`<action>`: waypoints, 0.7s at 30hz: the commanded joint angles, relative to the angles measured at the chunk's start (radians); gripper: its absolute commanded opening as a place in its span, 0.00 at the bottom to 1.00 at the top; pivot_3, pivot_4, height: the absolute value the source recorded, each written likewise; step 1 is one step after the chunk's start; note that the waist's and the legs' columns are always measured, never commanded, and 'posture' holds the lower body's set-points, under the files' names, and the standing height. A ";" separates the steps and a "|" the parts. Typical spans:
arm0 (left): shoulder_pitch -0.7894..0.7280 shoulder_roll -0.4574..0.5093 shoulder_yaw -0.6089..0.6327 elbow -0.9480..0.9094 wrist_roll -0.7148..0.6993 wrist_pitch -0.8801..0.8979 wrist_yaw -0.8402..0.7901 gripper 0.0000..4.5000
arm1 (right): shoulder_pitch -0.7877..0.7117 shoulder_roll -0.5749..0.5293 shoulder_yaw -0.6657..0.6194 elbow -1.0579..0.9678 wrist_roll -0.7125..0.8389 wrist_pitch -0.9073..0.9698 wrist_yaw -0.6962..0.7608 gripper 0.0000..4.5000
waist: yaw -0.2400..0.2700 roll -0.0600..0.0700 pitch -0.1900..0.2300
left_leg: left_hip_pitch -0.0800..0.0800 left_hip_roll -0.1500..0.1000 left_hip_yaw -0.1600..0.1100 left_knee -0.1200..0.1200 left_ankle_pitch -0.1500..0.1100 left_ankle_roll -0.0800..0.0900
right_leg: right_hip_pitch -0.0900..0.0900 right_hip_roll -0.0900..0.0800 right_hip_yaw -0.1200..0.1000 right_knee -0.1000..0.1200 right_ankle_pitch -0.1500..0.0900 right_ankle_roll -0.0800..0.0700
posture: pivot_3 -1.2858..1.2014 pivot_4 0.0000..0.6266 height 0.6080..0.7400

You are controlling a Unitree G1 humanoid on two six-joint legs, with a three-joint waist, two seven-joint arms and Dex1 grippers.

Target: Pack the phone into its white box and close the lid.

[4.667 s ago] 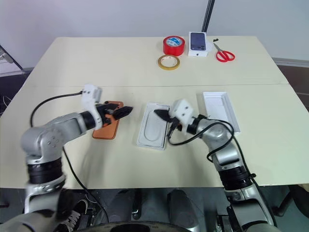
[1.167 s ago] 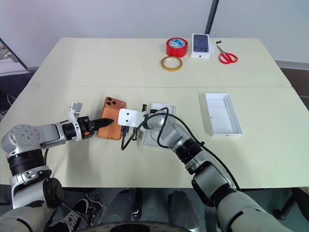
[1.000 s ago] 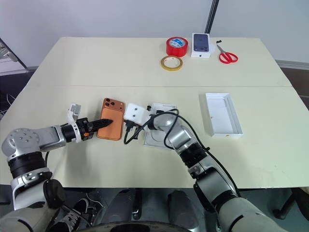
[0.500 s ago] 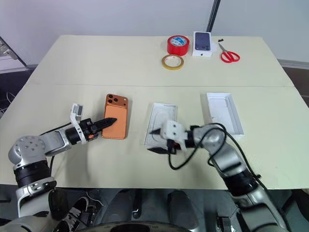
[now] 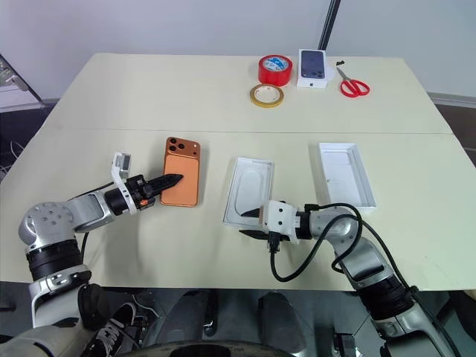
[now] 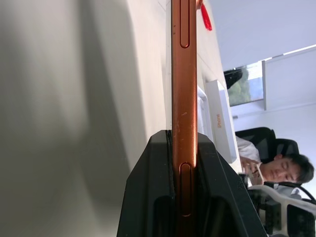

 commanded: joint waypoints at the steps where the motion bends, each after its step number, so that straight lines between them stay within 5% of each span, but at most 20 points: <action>1: -0.029 0.011 0.003 -0.022 -0.040 -0.005 -0.002 0.00 | 0.002 -0.006 0.016 0.014 -0.034 -0.046 -0.010 0.01 | -0.001 0.000 0.000 | 0.000 0.000 0.000 0.000 0.000 0.000 | 0.000 0.000 0.000 0.000 0.000 0.000 | 0.52 0.24 1.00; 7: -0.055 0.000 0.014 -0.028 -0.046 -0.010 0.027 0.00 | -0.035 0.029 0.015 0.009 -0.014 -0.015 -0.022 0.01 | -0.002 0.000 0.000 | 0.001 0.000 0.000 0.000 0.000 0.000 | 0.001 0.001 0.000 0.000 0.000 0.000 | 0.52 0.24 1.00; 19: -0.165 -0.197 0.064 -0.064 -0.141 -0.005 0.226 0.00 | -0.186 0.194 0.089 0.112 -0.123 0.033 -0.144 0.01 | -0.001 -0.001 0.001 | 0.000 0.000 0.000 0.001 0.003 -0.005 | 0.000 0.002 0.000 0.001 0.000 0.001 | 0.52 0.24 1.00; 21: -0.141 -0.215 0.040 -0.075 -0.130 -0.021 0.236 0.00 | -0.182 0.190 0.082 0.092 -0.108 0.047 -0.134 0.15 | -0.001 -0.001 0.001 | 0.000 0.000 0.000 0.001 0.003 -0.005 | 0.000 0.002 0.000 0.001 0.000 0.001 | 0.52 0.24 1.00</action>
